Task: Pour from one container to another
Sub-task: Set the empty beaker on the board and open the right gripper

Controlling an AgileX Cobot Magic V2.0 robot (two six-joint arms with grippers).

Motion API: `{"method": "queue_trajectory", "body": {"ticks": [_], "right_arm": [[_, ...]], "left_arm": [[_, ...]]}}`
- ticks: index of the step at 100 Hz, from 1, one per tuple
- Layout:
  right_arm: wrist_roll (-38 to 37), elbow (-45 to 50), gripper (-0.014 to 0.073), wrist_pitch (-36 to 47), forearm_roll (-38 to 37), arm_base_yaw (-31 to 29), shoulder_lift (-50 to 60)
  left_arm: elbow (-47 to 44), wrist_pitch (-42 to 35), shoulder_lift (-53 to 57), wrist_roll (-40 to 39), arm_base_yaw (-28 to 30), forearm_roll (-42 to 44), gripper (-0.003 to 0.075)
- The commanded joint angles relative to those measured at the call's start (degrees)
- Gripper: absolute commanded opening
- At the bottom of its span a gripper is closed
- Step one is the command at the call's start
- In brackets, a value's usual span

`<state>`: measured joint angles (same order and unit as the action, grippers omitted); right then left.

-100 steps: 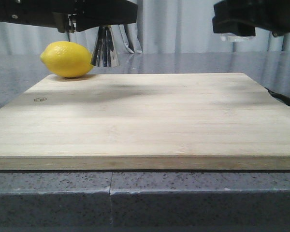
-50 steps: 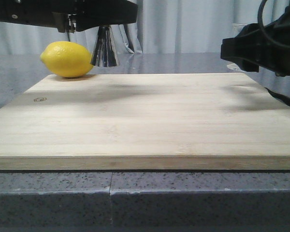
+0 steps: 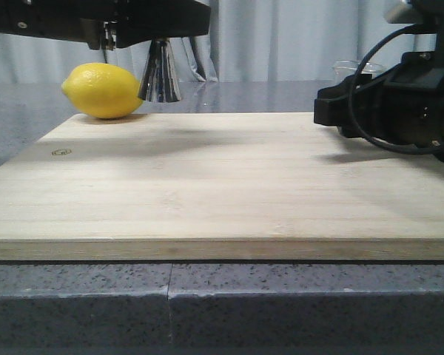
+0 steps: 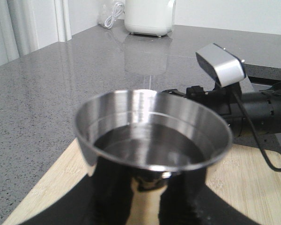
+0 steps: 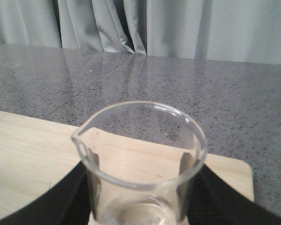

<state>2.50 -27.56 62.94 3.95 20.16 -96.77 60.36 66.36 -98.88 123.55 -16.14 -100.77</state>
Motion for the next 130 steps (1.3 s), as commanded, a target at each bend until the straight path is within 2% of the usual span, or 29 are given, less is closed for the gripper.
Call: {"method": "queue_trajectory", "body": {"ticks": [1, 44, 66, 74, 98, 130], "right_arm": [[-0.08, -2.46, 0.0291, 5.52, -0.83, -0.48, 0.75], [-0.08, -4.52, 0.0303, 2.89, -0.83, -0.48, -2.22], [0.03, -4.52, 0.0500, 1.75, -0.83, -0.48, -2.22], [0.03, -4.52, 0.0538, 0.23, -0.83, -0.48, -1.76], [-0.05, -4.52, 0.0539, -15.67, -0.96, -0.48, 6.16], [-0.19, -4.52, 0.0539, -47.26, -0.96, -0.48, 22.13]], "left_arm": [[1.70, 5.62, 2.67, -0.28, -0.47, -5.21, 0.0227], [1.70, 5.62, 2.67, -0.28, -0.47, -5.21, 0.0227], [1.70, 5.62, 2.67, -0.28, -0.47, -5.21, 0.0227], [1.70, 5.62, 2.67, -0.28, -0.47, -5.21, 0.0227], [1.70, 5.62, 2.67, -0.28, -0.47, -5.21, 0.0227], [1.70, 5.62, 2.67, -0.28, -0.47, -5.21, 0.0227]]}}
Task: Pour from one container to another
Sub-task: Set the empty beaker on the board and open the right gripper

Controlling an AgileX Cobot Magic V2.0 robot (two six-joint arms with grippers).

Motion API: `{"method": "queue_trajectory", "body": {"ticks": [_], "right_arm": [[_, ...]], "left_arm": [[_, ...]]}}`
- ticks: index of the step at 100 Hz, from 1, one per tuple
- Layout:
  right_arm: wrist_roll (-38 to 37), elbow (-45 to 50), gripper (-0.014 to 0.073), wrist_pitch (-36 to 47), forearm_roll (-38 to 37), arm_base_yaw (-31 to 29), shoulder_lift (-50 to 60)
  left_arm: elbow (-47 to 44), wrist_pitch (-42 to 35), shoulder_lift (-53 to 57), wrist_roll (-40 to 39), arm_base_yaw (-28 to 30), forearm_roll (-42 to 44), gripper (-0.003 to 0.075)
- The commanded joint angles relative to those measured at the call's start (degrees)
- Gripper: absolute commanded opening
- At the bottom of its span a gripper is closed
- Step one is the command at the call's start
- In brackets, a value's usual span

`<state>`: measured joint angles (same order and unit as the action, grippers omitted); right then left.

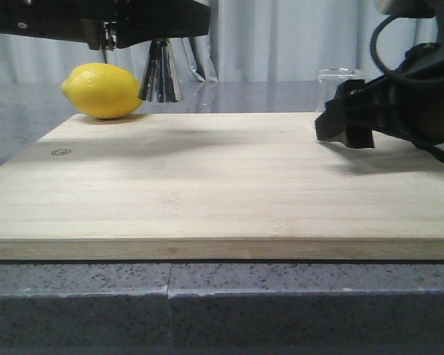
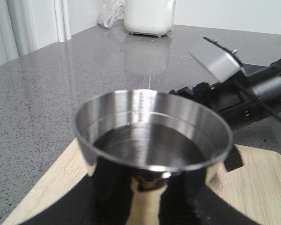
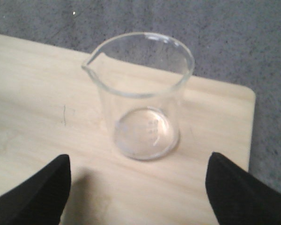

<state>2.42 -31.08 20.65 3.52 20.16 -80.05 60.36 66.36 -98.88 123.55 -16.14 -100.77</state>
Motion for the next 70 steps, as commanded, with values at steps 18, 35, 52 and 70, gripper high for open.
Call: {"method": "queue_trajectory", "body": {"ticks": [18, 35, 52, 70], "right_arm": [[-0.12, -1.49, 0.0538, -21.08, -0.52, -0.48, 14.09], [-0.12, -4.17, 0.0538, -35.64, -1.01, -0.48, 20.31], [-0.12, -5.23, 0.0535, -42.03, -2.10, -0.48, 25.19], [-0.12, -5.23, 0.0530, -42.42, -2.10, -0.48, 28.03]], "left_arm": [[1.70, 5.62, 2.67, -0.28, -0.47, -5.21, 0.0227], [1.70, 5.62, 2.67, -0.28, -0.47, -5.21, 0.0227], [1.70, 5.62, 2.67, -0.28, -0.47, -5.21, 0.0227], [1.70, 5.62, 2.67, -0.28, -0.47, -5.21, 0.0227]]}}
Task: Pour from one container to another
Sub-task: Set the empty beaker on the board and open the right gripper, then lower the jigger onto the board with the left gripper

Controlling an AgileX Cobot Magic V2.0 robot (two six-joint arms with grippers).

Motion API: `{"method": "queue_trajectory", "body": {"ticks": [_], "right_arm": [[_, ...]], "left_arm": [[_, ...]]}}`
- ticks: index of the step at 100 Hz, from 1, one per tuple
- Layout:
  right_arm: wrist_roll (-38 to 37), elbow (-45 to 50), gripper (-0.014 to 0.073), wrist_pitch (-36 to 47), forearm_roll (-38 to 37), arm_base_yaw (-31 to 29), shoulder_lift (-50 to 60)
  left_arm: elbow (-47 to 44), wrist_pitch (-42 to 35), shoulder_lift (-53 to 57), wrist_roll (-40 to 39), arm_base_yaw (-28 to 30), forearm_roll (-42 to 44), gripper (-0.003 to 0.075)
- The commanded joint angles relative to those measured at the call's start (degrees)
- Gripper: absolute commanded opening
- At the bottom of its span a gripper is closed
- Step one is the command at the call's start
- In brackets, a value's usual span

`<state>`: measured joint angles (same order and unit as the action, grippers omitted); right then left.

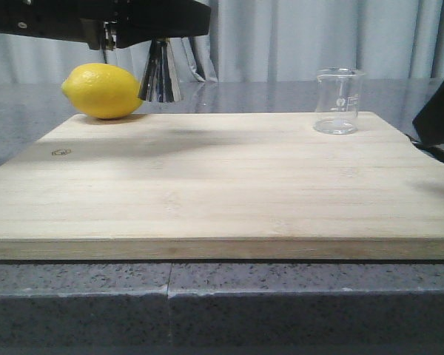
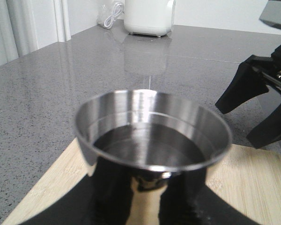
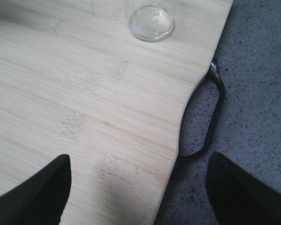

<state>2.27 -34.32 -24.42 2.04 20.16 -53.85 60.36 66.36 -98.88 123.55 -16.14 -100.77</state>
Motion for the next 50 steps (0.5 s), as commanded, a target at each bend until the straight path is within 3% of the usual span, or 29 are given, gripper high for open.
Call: {"method": "queue_trajectory", "body": {"ticks": [1, 50], "right_arm": [[0.03, -1.99, 0.0530, 2.66, -0.63, -0.48, 1.92], [0.03, -1.99, 0.0530, 2.66, -0.76, -0.48, 2.56]], "left_arm": [[1.70, 5.62, 2.67, -0.28, -0.47, -5.21, 0.0227], [1.70, 5.62, 2.67, -0.28, -0.47, -5.21, 0.0227]]}}
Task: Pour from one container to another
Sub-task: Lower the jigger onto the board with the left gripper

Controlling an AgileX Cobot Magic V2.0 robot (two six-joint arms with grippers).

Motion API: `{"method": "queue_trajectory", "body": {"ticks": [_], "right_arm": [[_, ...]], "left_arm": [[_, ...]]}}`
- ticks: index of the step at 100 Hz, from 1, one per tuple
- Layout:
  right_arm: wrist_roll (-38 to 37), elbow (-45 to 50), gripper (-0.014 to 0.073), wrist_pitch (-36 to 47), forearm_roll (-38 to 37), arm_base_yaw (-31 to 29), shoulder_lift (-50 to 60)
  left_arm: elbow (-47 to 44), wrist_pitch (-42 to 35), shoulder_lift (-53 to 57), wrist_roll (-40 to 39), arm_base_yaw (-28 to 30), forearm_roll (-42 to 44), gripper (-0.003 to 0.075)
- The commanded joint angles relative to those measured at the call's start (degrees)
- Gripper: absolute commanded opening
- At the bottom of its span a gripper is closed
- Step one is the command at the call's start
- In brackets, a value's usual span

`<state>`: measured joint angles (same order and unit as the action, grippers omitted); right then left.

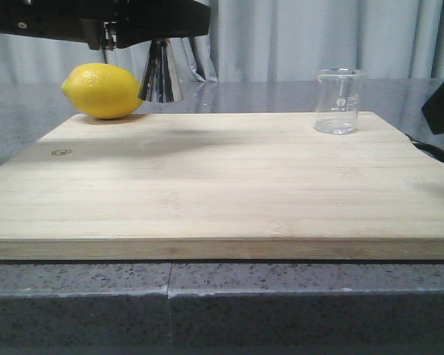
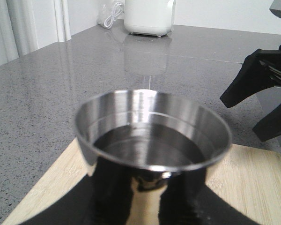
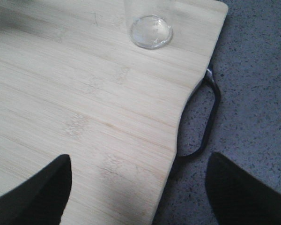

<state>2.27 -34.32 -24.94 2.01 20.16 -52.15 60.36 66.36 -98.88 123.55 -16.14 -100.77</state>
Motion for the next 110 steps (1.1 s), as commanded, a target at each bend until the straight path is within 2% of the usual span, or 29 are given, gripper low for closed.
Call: {"method": "queue_trajectory", "body": {"ticks": [1, 41, 74, 110], "right_arm": [[0.03, -1.99, 0.0530, 3.17, -0.73, -0.48, 0.86], [0.03, -1.99, 0.0530, 3.39, -0.73, -0.48, 0.86], [0.03, -1.99, 0.0530, 3.62, -0.73, -0.48, 0.86], [0.03, -1.99, 0.0530, 4.41, -1.09, -0.48, 0.86]], "left_arm": [[1.70, 5.62, 2.67, -0.28, -0.47, -5.21, 0.0227], [1.70, 5.42, 2.38, 0.33, -0.47, -5.21, 0.0227], [5.62, 6.28, -3.12, 0.58, -0.47, -5.21, 0.0227], [5.86, 6.28, -5.62, 0.48, -0.47, -5.21, 0.0227]]}}
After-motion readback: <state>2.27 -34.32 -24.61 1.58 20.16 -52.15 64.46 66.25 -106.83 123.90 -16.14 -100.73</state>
